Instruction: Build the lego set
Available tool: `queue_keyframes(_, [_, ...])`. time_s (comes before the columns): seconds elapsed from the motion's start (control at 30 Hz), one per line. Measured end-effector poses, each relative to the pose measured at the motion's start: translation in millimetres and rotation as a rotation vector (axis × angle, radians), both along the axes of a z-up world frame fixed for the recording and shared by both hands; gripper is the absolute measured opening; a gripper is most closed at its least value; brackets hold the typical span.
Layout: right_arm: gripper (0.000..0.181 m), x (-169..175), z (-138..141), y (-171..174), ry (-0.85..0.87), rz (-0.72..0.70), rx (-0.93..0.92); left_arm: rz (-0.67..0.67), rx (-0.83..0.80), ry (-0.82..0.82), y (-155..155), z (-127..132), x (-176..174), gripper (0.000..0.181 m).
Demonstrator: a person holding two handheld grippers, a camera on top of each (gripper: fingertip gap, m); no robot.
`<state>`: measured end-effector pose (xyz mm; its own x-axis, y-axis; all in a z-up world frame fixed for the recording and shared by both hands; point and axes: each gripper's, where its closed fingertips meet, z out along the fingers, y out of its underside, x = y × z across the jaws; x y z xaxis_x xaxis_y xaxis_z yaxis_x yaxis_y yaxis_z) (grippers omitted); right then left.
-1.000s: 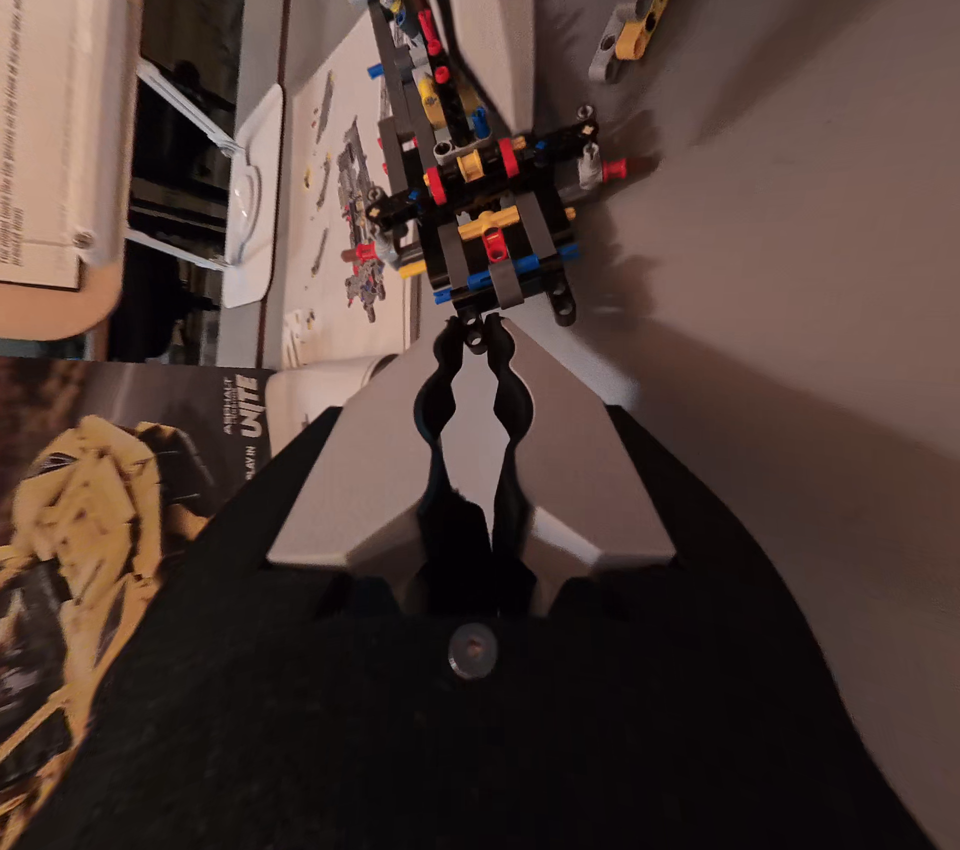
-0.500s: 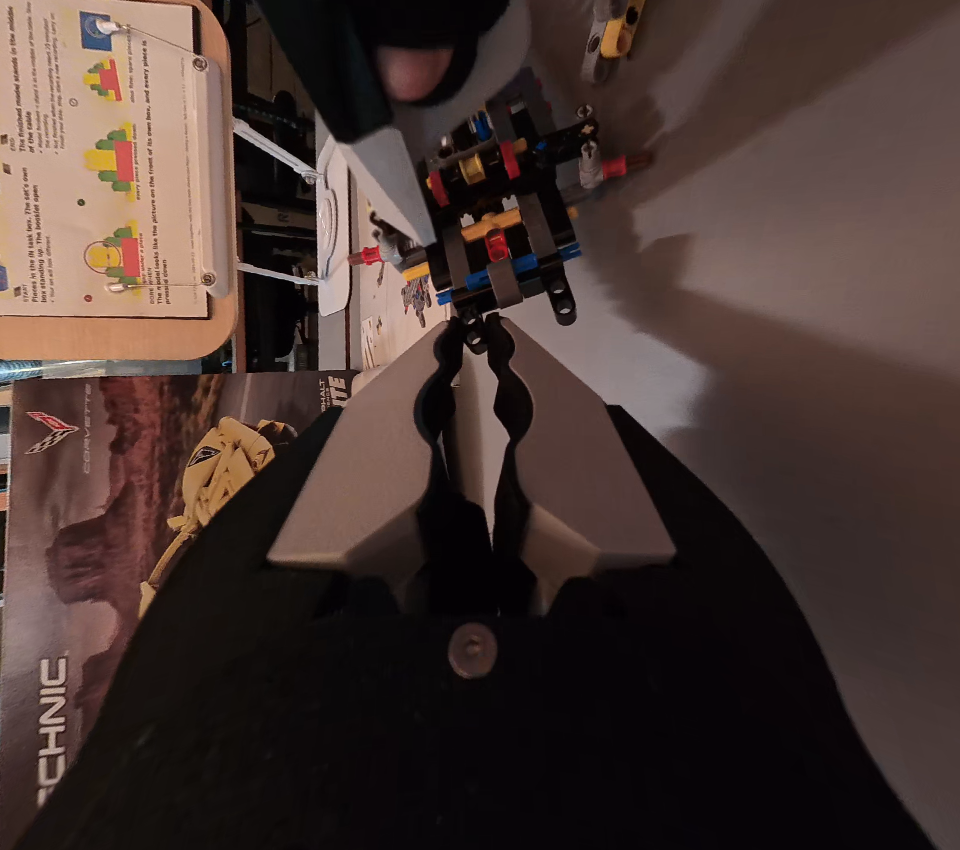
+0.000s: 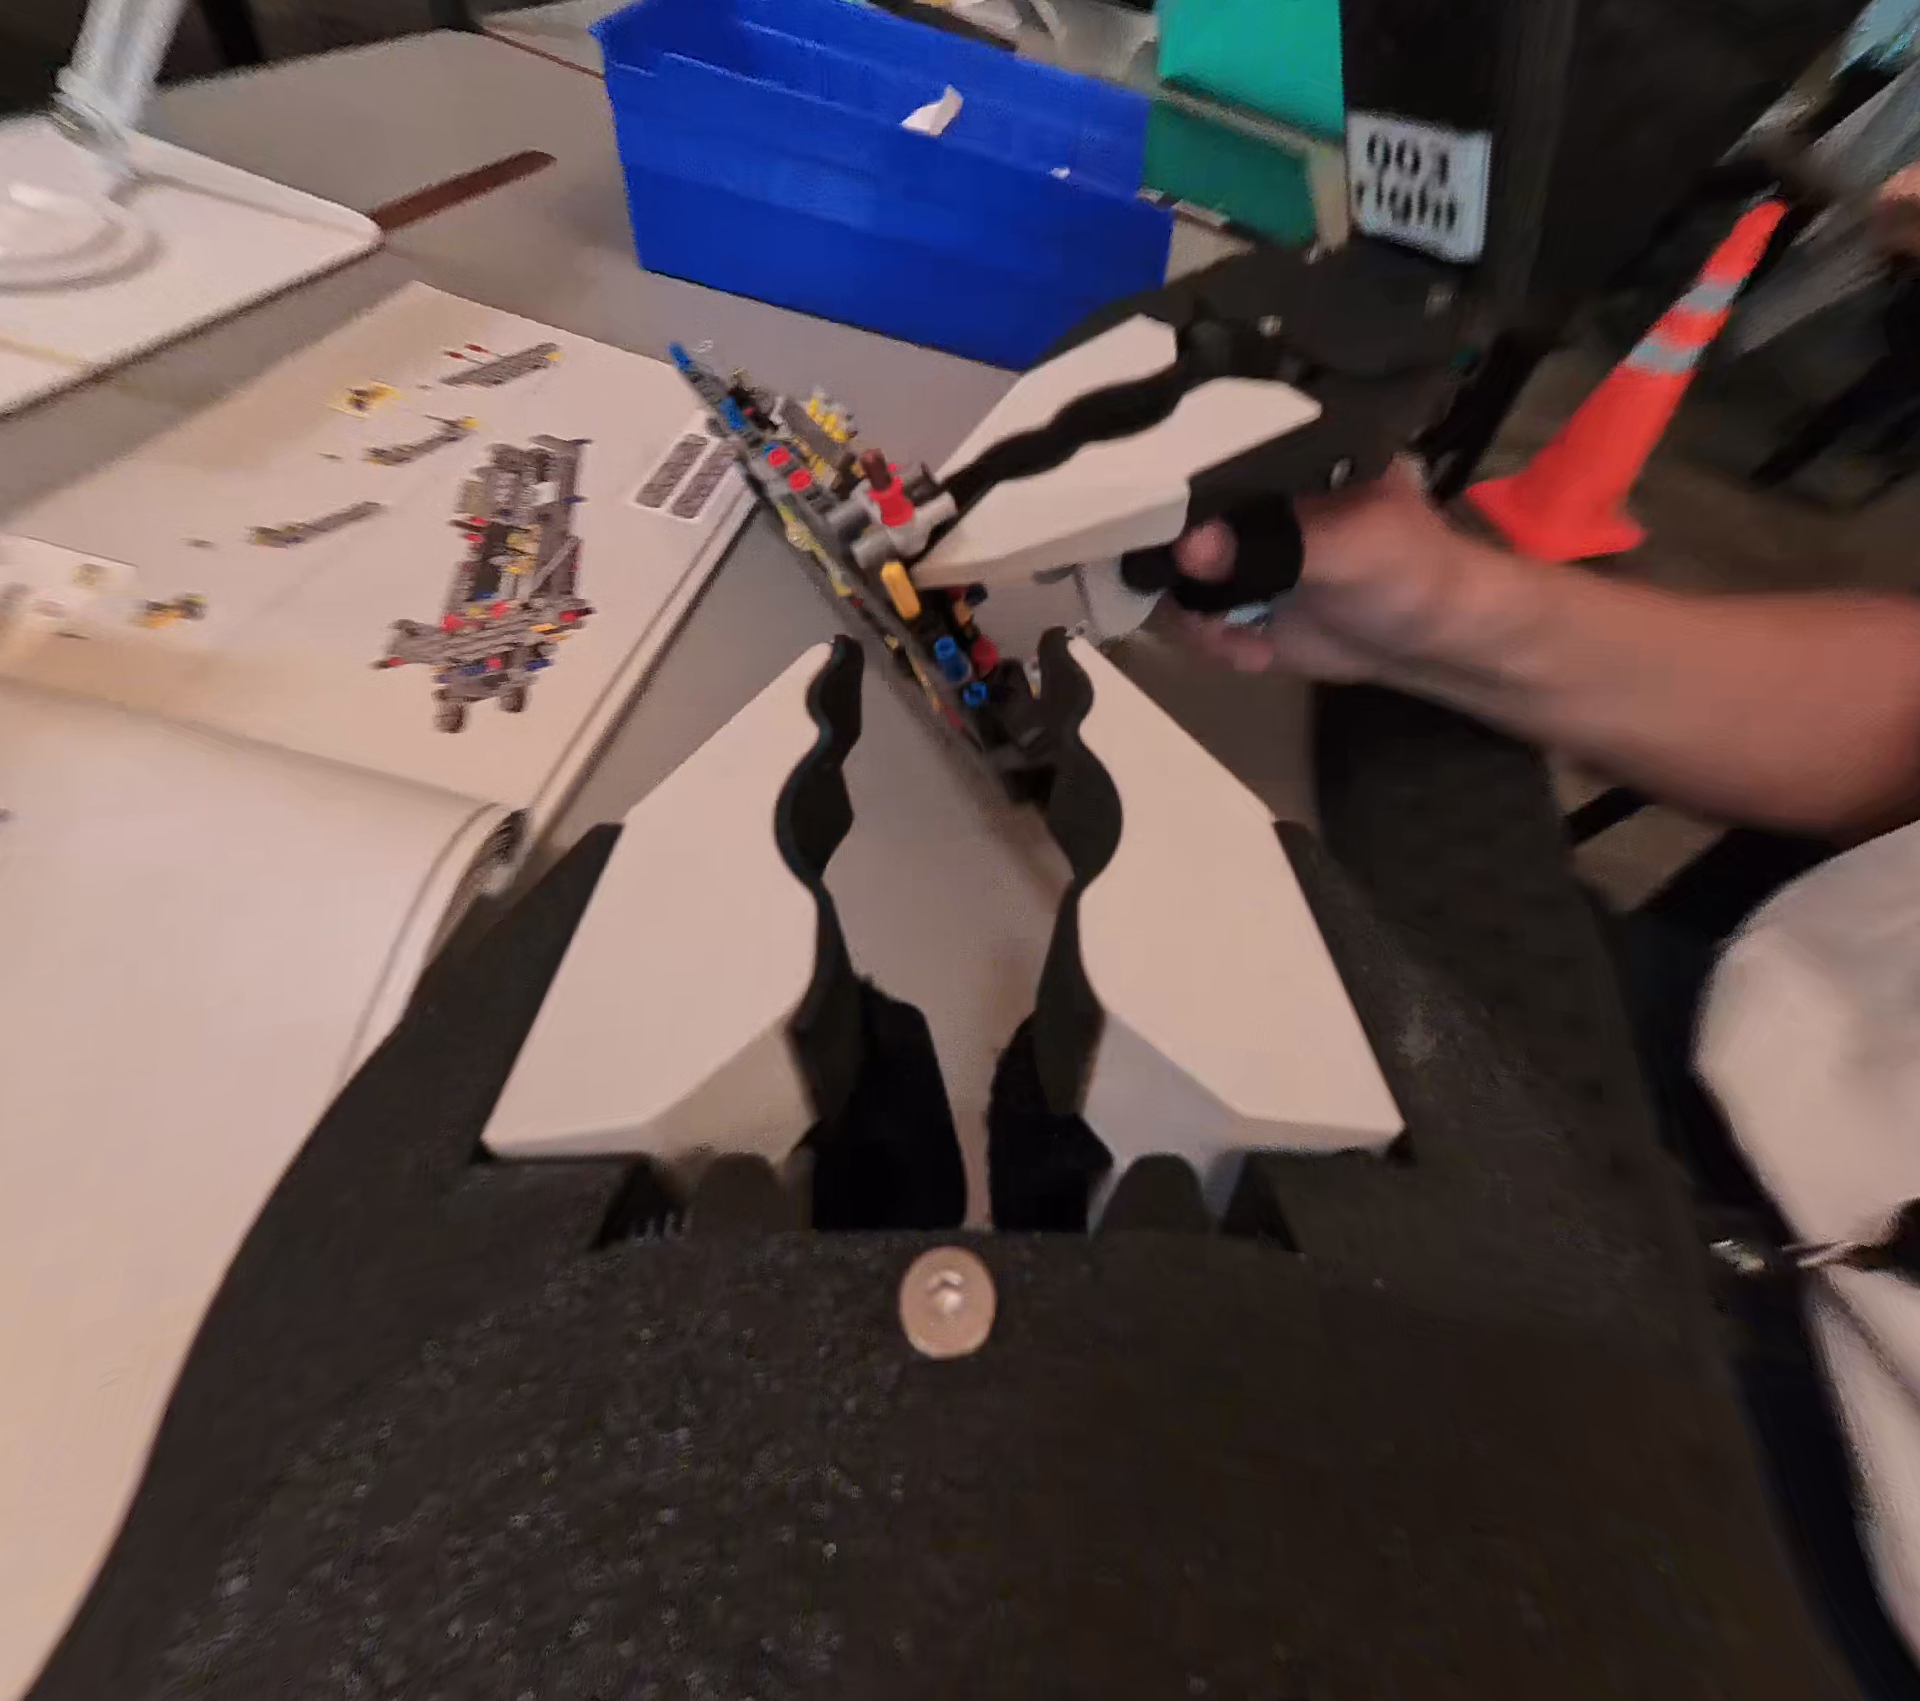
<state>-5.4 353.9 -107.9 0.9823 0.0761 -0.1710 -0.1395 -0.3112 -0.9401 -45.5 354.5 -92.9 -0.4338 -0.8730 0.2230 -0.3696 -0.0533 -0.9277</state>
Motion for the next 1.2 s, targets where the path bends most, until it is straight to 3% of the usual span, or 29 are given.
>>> queue_keyframes(0.07, [0.006, -5, -2, 1, -0.029, 0.009, 0.015, 0.002, -0.069, 0.031, 0, -2, 8, 0.032])
queue_keyframes(0.27, [0.006, -16, -7, 4, -0.085, -0.034, 0.005, 0.017, -0.028, 0.138, -4, -28, 15, 0.021])
queue_keyframes(0.57, [0.01, -21, -14, 5, 0.051, 0.013, -0.01, 0.054, 0.072, 0.174, -2, -45, 14, 0.009])
queue_keyframes(0.7, [0.009, -20, -10, 1, 0.119, 0.04, 0.014, 0.046, 0.05, 0.17, -3, -45, 13, 0.009])
queue_keyframes(1.0, [0.007, -21, -19, 1, 0.209, 0.046, -0.03, 0.07, 0.207, 0.053, 2, -46, 14, 0.011])
queue_keyframes(1.2, [0.007, -20, -15, 1, 0.211, 0.042, -0.002, 0.081, 0.139, 0.042, 2, -40, 16, 0.011])
